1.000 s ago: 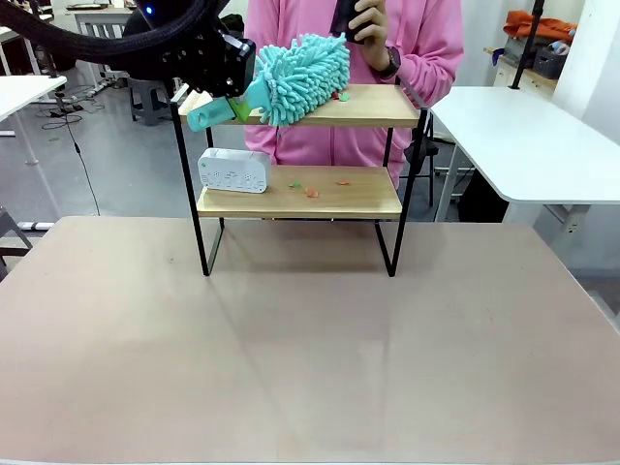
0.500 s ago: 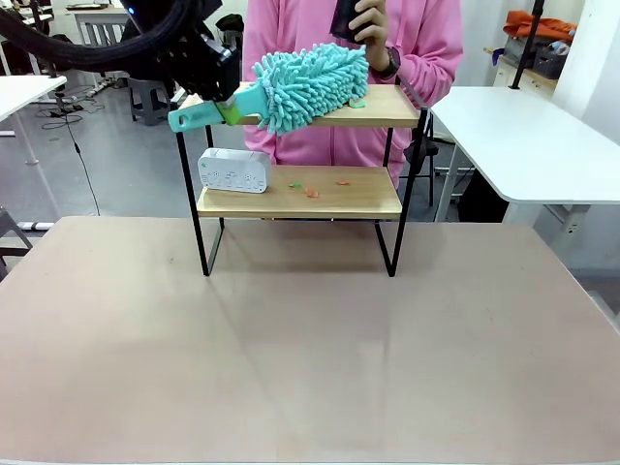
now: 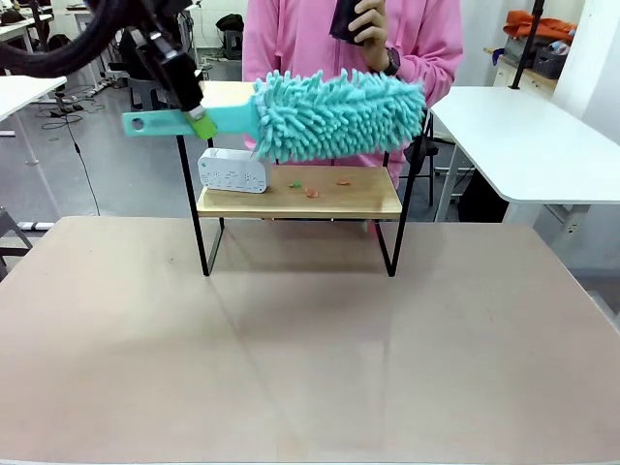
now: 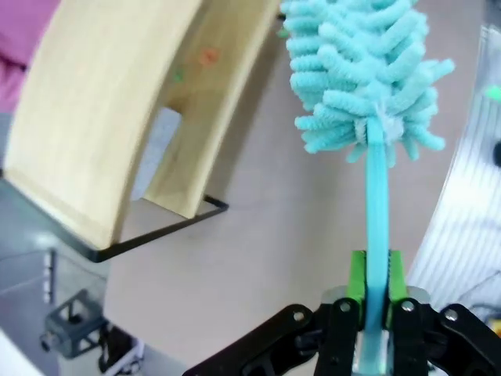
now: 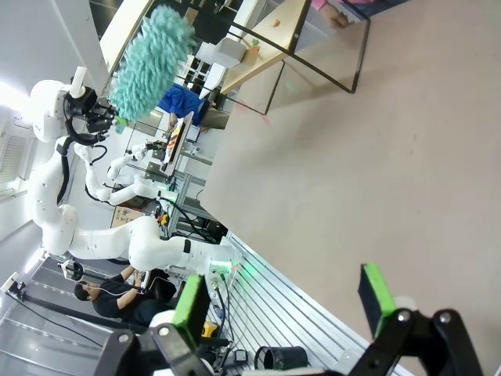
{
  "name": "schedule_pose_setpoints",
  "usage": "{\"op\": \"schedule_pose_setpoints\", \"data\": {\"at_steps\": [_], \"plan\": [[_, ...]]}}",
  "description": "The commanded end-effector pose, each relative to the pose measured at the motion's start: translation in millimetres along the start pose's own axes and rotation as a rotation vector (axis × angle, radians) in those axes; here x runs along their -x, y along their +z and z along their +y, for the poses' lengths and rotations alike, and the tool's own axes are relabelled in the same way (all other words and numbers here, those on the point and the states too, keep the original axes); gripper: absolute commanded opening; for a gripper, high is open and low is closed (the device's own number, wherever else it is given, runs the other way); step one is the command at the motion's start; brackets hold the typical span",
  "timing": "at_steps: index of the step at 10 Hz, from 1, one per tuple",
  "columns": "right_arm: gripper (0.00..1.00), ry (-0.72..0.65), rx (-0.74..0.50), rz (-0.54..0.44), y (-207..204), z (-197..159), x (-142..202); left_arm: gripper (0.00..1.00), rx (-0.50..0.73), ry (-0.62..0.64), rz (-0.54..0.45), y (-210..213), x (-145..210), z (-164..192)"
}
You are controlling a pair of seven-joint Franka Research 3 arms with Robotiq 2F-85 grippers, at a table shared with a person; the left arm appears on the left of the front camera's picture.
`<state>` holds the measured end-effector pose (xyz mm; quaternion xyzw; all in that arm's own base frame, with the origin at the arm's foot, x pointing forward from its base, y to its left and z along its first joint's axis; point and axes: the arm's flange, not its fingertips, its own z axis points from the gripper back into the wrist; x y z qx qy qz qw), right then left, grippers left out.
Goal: Clean the shelf.
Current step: Clean the specific tier of the Shelf with the Duster once objects are removed.
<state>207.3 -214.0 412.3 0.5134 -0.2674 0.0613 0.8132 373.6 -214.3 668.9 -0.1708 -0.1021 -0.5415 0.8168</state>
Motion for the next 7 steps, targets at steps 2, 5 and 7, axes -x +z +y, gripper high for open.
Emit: {"op": "schedule_pose_setpoints", "data": {"at_steps": [2,5,7], "plan": [[1.0,0.027,-0.013,-0.019,0,1,-3,0.12,0.062,-0.049,-0.033,26,19,10],[1.0,0.027,-0.013,-0.019,0,1,-3,0.12,0.08,-0.009,-0.09,34,32,12],[1.0,0.027,-0.013,-0.019,0,1,-3,0.12,0.081,0.105,-0.148,49,60,9]]}}
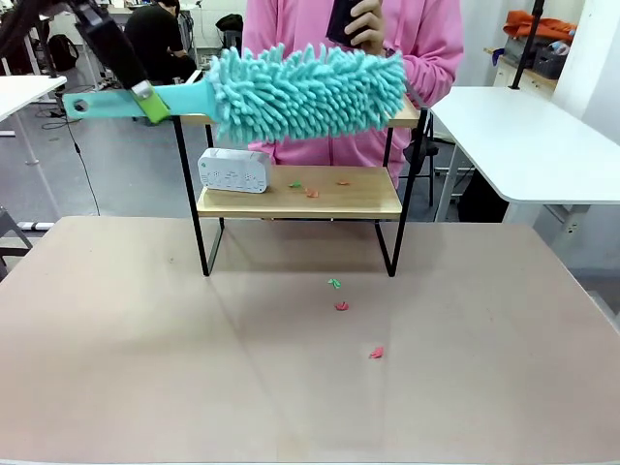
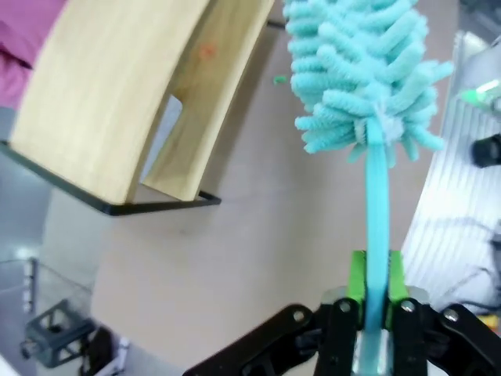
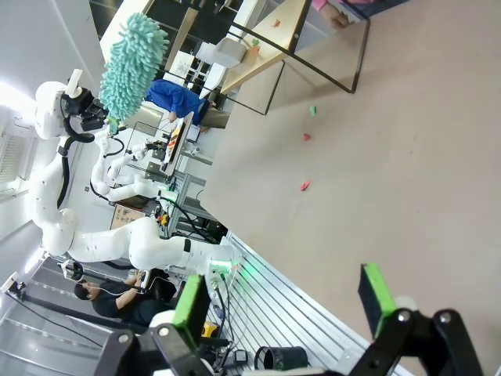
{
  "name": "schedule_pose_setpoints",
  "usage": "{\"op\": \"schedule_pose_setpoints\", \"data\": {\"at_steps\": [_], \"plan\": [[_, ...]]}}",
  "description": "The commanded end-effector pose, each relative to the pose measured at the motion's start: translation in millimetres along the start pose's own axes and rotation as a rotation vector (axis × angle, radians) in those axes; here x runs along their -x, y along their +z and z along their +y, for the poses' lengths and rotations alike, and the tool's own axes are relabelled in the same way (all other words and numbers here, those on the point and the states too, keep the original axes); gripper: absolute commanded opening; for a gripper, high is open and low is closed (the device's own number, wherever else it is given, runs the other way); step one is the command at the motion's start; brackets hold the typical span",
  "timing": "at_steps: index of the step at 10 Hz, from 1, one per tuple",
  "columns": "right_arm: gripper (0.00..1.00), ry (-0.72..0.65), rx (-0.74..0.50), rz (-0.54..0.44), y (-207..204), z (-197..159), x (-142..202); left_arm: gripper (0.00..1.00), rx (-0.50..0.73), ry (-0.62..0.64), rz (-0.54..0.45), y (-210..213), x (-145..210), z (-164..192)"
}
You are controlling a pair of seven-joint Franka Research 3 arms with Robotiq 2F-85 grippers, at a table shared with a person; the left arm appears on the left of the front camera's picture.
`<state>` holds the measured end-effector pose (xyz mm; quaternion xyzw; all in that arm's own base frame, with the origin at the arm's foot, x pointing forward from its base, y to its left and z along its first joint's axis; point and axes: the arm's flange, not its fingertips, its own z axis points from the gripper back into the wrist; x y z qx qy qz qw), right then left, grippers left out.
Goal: Clean the shelf.
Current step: Clean the specific tier of the Shelf with the Duster once objects are removed.
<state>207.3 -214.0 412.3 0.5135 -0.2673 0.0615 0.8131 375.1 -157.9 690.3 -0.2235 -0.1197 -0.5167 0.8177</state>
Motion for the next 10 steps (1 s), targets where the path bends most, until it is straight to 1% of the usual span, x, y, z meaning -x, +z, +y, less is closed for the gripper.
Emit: {"op": "schedule_pose_setpoints", "data": {"at_steps": [1,2,3,4,5,6,7,8,9,10], "plan": [[1.0,0.027,-0.013,-0.019,0,1,-3,0.12,0.007,0.141,-0.143,32,47,-13],[1.0,0.027,-0.013,-0.019,0,1,-3,0.12,-0.029,0.224,-0.248,58,85,-18],[1.0,0.027,-0.013,-0.019,0,1,-3,0.12,-0.11,0.345,-0.343,78,129,-20],[1.0,0.027,-0.013,-0.019,0,1,-3,0.12,-0.144,0.493,-0.406,84,177,-18],[1.0,0.027,-0.013,-0.019,0,1,-3,0.12,-0.134,0.626,-0.434,76,211,-12],[1.0,0.027,-0.013,-0.019,0,1,-3,0.12,-0.112,0.775,-0.44,58,238,0],[1.0,0.027,-0.013,-0.019,0,1,-3,0.12,-0.085,0.931,-0.417,31,261,15],[1.0,0.027,-0.013,-0.019,0,1,-3,0.12,-0.02,1.041,-0.387,-2,277,32],[1.0,0.027,-0.013,-0.019,0,1,-3,0.12,0.054,1.089,-0.368,-27,281,45],[1.0,0.027,-0.013,-0.019,0,1,-3,0.12,0.083,1.153,-0.327,-39,278,56]]}}
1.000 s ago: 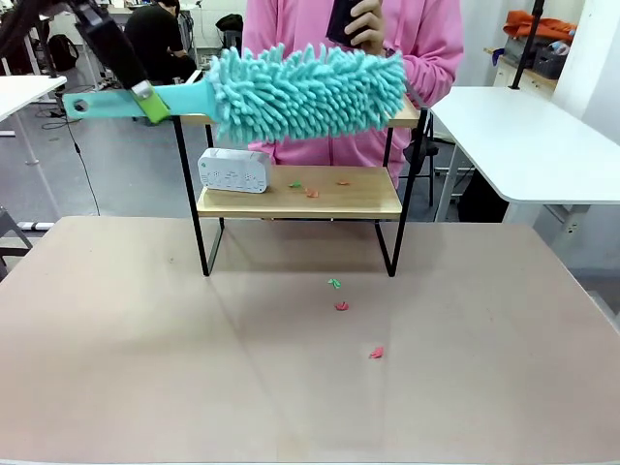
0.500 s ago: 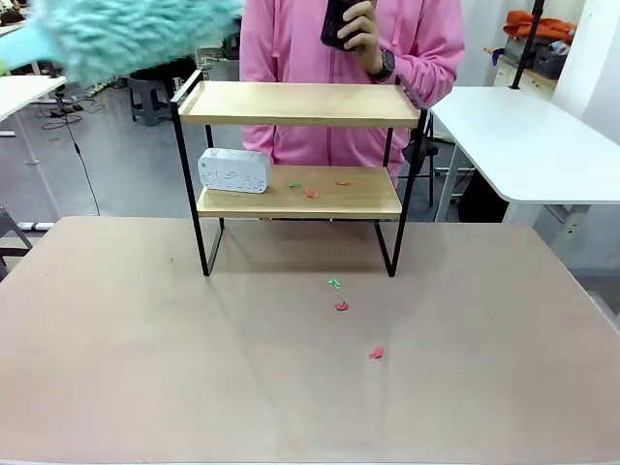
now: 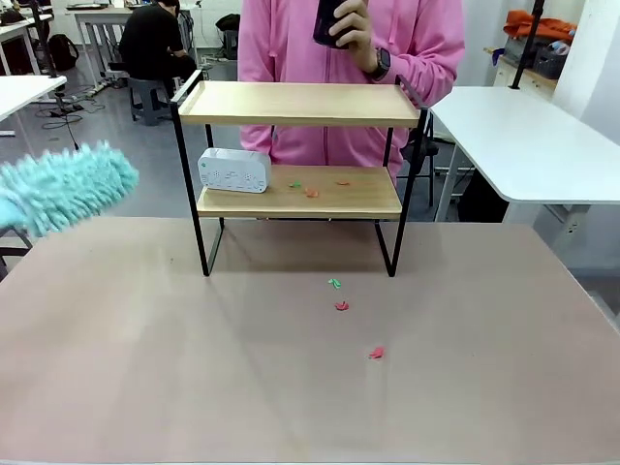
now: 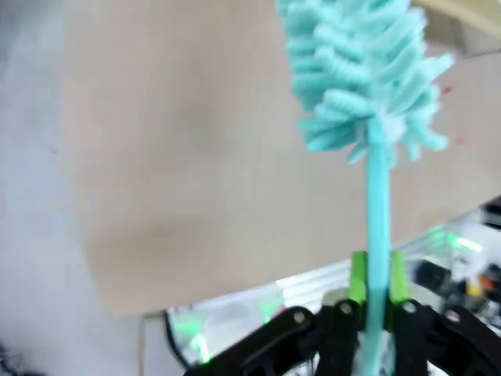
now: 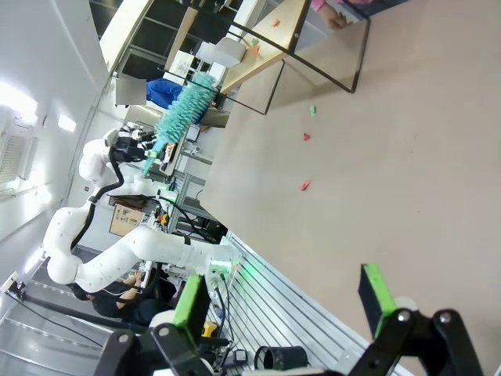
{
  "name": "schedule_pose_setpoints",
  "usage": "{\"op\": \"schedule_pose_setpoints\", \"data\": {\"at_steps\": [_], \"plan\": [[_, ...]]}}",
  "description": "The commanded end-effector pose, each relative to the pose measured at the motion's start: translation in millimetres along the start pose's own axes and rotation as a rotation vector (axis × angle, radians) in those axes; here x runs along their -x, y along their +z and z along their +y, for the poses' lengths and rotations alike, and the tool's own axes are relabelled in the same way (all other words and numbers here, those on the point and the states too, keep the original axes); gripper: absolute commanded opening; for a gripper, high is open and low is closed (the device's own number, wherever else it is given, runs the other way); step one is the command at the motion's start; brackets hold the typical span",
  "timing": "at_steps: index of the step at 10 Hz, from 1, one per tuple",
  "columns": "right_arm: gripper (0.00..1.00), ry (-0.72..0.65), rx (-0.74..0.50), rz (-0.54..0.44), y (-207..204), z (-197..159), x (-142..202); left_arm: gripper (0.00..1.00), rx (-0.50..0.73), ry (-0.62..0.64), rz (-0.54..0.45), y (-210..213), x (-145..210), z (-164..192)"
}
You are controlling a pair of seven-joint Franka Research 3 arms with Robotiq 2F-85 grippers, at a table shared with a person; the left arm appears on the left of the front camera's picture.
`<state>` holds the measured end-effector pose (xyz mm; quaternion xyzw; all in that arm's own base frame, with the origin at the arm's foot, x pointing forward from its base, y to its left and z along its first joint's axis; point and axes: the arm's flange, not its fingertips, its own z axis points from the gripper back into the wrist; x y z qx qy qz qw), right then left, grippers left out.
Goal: Clean the shelf.
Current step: Clean the specific tier of the Shelf with the Duster once objects are removed, then clean the remaining tier of the Shelf with the Duster once objects are removed.
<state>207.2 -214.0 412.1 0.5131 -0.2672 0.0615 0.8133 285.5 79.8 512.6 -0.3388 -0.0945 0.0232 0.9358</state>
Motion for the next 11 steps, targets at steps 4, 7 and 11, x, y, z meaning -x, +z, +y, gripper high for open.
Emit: {"op": "schedule_pose_setpoints", "data": {"at_steps": [4,7,11], "plan": [[1.0,0.027,-0.014,-0.019,0.2,1.2,-3.3,0.12,-0.02,-0.08,-0.051,31.7,3.3,-12.5],[1.0,0.027,-0.014,-0.019,0.2,1.2,-3.3,0.12,-0.02,-0.08,-0.051,31.7,3.3,-12.5],[1.0,0.027,-0.014,-0.019,0.2,1.2,-3.3,0.12,-0.02,-0.08,-0.051,31.7,3.3,-12.5]]}}
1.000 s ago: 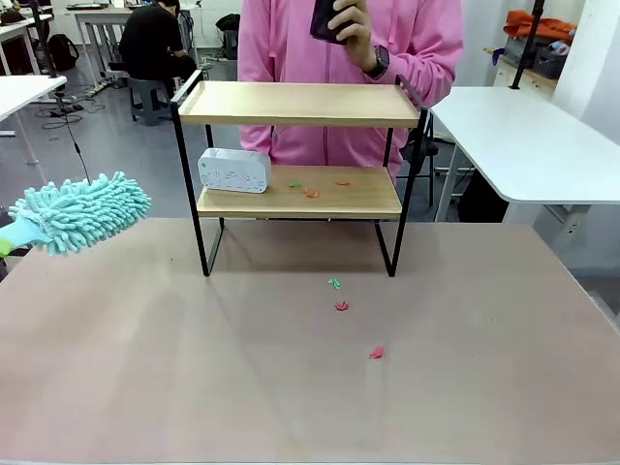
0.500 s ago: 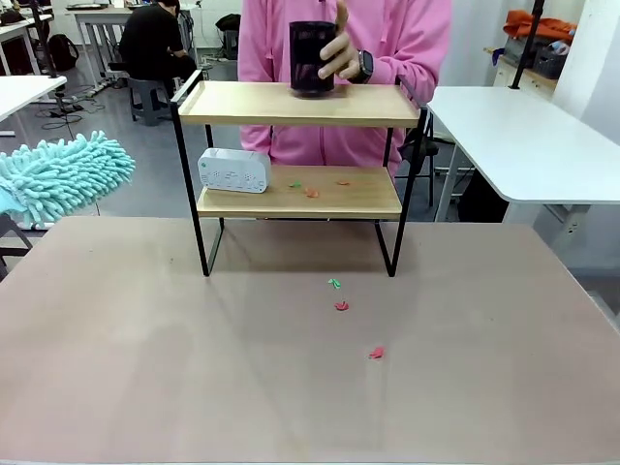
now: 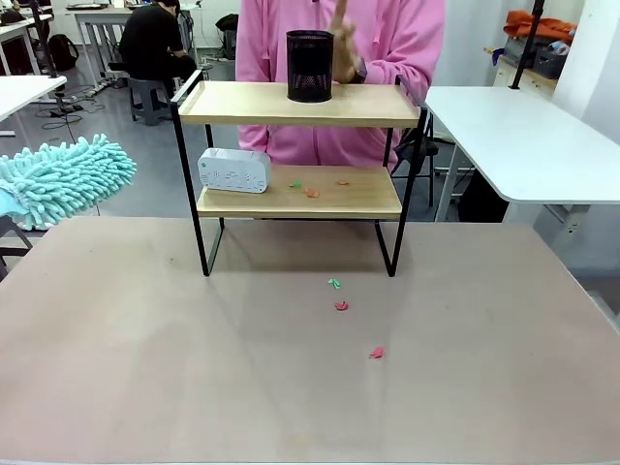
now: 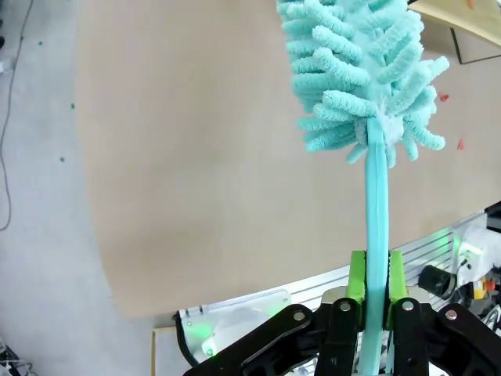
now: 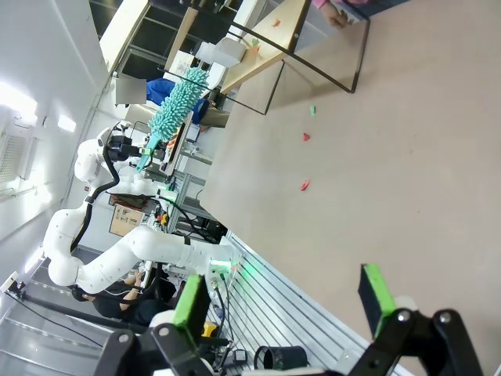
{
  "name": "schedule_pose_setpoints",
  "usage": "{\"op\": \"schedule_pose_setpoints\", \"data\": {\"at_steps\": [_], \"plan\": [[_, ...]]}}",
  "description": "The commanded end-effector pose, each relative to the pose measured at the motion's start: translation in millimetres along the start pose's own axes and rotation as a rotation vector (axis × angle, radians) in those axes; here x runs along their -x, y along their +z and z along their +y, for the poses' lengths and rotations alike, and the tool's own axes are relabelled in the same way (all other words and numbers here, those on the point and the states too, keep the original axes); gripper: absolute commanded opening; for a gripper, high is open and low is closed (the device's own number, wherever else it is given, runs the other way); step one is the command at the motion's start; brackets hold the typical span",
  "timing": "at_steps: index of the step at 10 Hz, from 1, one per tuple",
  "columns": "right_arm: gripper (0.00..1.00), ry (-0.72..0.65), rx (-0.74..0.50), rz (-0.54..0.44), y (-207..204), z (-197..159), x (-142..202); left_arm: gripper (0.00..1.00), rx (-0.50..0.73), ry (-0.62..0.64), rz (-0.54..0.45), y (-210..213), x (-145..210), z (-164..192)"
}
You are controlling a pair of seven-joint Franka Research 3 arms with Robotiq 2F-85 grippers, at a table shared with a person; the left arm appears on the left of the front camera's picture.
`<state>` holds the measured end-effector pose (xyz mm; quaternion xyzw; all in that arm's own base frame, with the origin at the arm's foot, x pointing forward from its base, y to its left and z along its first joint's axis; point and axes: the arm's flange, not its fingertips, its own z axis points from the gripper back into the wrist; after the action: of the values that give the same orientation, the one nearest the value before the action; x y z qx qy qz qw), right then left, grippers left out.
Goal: Clean the shelf.
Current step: Clean the remaining tier of the Shelf with the Duster once objects are removed.
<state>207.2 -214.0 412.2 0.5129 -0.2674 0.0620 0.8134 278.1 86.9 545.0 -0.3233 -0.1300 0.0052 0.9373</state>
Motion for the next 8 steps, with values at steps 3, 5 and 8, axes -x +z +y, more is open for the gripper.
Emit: {"op": "schedule_pose_setpoints", "data": {"at_steps": [3,5,8], "plan": [[1.0,0.026,-0.014,-0.019,0.3,1.1,-3.3,0.12,0.006,-0.019,0.003,1.4,2.1,2.7],[1.0,0.026,-0.014,-0.019,0.3,1.1,-3.3,0.12,0.006,-0.019,0.003,1.4,2.1,2.7],[1.0,0.026,-0.014,-0.019,0.3,1.1,-3.3,0.12,0.006,-0.019,0.003,1.4,2.1,2.7]]}}
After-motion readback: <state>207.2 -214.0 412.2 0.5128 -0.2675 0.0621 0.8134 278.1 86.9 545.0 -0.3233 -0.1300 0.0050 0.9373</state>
